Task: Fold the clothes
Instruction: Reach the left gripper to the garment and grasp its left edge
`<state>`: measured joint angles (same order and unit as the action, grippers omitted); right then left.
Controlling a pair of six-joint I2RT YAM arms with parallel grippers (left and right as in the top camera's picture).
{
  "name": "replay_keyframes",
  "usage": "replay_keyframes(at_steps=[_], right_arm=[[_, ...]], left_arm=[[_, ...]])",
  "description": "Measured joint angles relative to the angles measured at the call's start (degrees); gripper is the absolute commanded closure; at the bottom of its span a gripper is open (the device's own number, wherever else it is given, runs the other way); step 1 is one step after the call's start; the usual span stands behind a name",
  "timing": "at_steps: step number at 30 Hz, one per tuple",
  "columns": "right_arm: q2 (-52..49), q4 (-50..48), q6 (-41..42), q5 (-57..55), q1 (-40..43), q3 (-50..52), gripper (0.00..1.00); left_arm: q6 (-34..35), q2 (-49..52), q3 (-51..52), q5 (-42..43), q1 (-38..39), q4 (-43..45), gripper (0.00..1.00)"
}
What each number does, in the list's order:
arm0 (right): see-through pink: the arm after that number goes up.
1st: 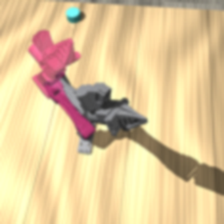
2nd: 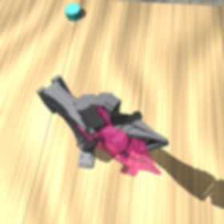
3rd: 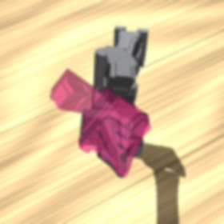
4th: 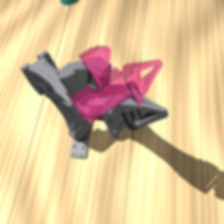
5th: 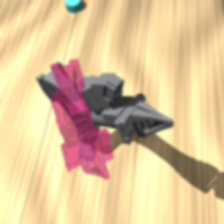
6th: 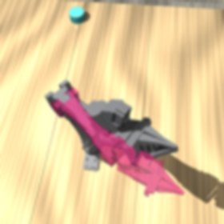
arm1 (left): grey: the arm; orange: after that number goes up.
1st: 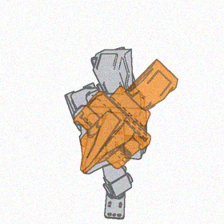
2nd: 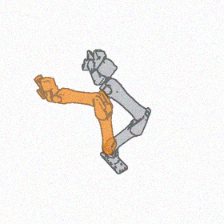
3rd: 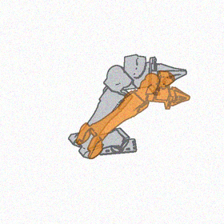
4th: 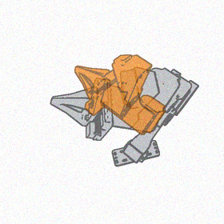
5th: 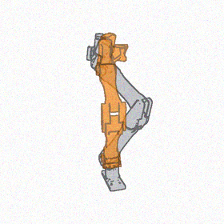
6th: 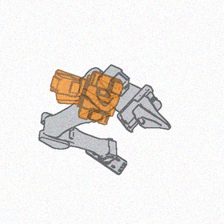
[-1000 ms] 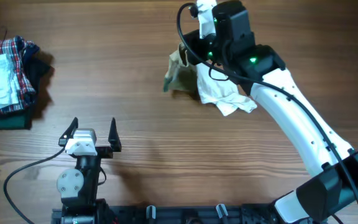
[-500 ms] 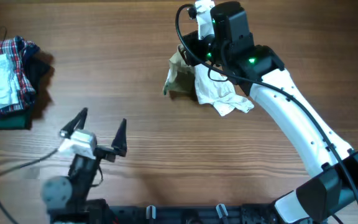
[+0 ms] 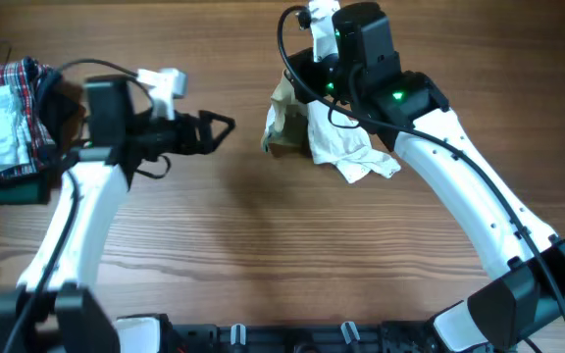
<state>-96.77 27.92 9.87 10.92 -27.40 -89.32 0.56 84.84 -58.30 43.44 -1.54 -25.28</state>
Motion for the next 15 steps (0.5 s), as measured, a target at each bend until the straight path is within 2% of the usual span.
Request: replay_keyframes(at_steps=[4, 7, 15], right_arm=[[0.0, 0.0, 0.0, -0.2, 0.0, 0.0, 0.96], [0.0, 0.0, 0.0, -0.3, 0.0, 0.0, 0.96], [0.0, 0.0, 0.0, -0.9, 0.0, 0.0, 0.96]], left_arm=[[-3.7, 7.9, 0.0, 1.7, 6.0, -0.1, 0.0], [-7.1, 8.3, 0.0, 1.2, 9.2, 0.0, 0.0], [-9.4, 10.2, 0.0, -15.0, 16.8, 2.2, 0.01]])
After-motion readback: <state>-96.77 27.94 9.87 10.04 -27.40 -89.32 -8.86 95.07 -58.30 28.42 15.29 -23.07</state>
